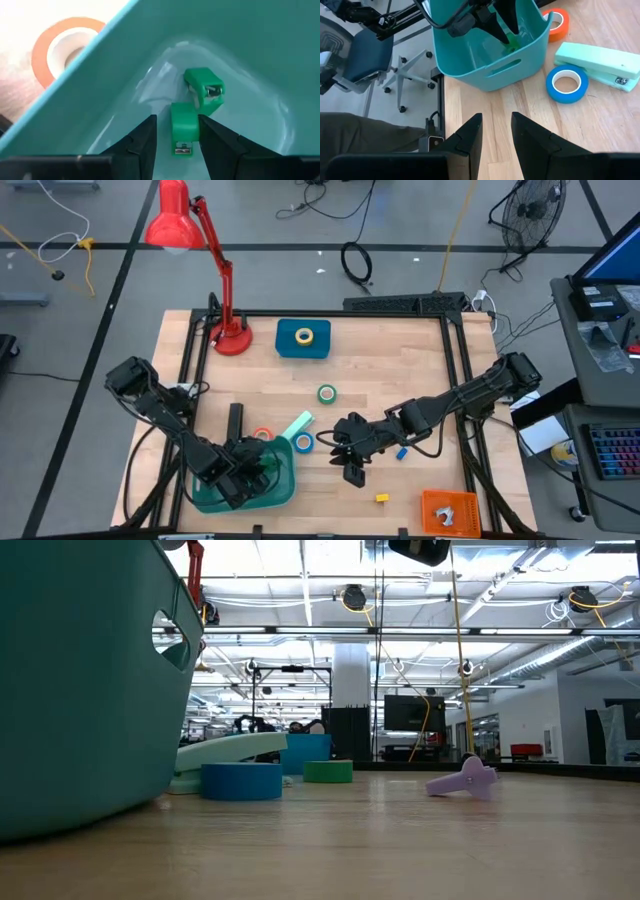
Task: Pick and place Stapler, Stapler remover, tape
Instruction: Put the green stapler into the green bin, then put the green tape into the blue bin
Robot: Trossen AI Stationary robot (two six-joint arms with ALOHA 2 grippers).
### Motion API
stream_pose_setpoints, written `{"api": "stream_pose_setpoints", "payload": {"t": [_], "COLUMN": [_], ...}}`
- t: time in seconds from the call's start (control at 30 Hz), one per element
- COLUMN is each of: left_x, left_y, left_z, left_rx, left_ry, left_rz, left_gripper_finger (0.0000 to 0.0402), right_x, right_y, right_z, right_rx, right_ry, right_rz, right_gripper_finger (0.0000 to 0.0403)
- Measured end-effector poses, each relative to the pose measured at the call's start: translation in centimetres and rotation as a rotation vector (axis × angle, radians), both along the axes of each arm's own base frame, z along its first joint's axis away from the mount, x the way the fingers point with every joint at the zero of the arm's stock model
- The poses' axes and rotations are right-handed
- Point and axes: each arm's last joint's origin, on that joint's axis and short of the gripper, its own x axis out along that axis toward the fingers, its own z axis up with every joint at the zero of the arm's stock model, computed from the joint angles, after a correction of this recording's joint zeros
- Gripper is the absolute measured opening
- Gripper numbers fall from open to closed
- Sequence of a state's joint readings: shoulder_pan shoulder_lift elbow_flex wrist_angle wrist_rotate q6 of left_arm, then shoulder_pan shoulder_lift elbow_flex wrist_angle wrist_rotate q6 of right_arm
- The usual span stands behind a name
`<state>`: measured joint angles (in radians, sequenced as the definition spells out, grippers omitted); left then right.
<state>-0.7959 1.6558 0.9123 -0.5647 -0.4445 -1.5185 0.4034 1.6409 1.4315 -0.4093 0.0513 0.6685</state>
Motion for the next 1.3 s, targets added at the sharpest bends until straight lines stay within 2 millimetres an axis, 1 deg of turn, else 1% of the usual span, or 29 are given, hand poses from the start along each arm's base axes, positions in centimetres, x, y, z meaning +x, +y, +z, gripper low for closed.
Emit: {"api": "stream_pose_setpoints", "payload": {"t": [0.43,0.67,0.77,0.9,1.0,1.13,1.2,1.3], "left_x": [0.0,-0.2,-0.4,-0.8,-1.2,-1.8,-2.0,-1.9], "left_y": [0.1,0.4,0.6,1.3,2.1,3.7,4.6,6.0], "left_z": [0.0,0.8,1.6,3.4,5.8,9.4,11.1,13.4], "left_rx": [-0.019,-0.012,-0.01,-0.011,-0.001,-0.003,0.003,0.027], "left_ry": [0.027,0.005,-0.017,-0.092,-0.231,-0.46,-0.544,-0.631], "left_rz": [-0.004,-0.004,0.001,0.016,0.055,0.144,0.147,0.103], "left_gripper_finger": [0.0145,0.0145,0.0145,0.0145,0.0145,0.0145,0.0145,0.0145], "right_x": [0.1,0.1,0.1,0.1,0.1,0.1,0.1,0.1], "right_y": [0.0,0.0,0.0,0.0,0.0,-0.1,-0.1,-0.1], "right_z": [0.1,0.1,0.1,0.1,0.1,0.1,0.1,0.1], "right_rx": [0.002,0.0,-0.002,-0.006,-0.007,-0.012,-0.013,-0.018], "right_ry": [-0.017,-0.017,-0.017,-0.019,-0.019,-0.021,-0.021,-0.021], "right_rz": [0.004,0.006,0.007,0.011,0.01,0.013,0.014,0.016], "right_gripper_finger": [0.0095,0.0095,0.0095,0.0095,0.0095,0.0095,0.0095,0.0095]}}
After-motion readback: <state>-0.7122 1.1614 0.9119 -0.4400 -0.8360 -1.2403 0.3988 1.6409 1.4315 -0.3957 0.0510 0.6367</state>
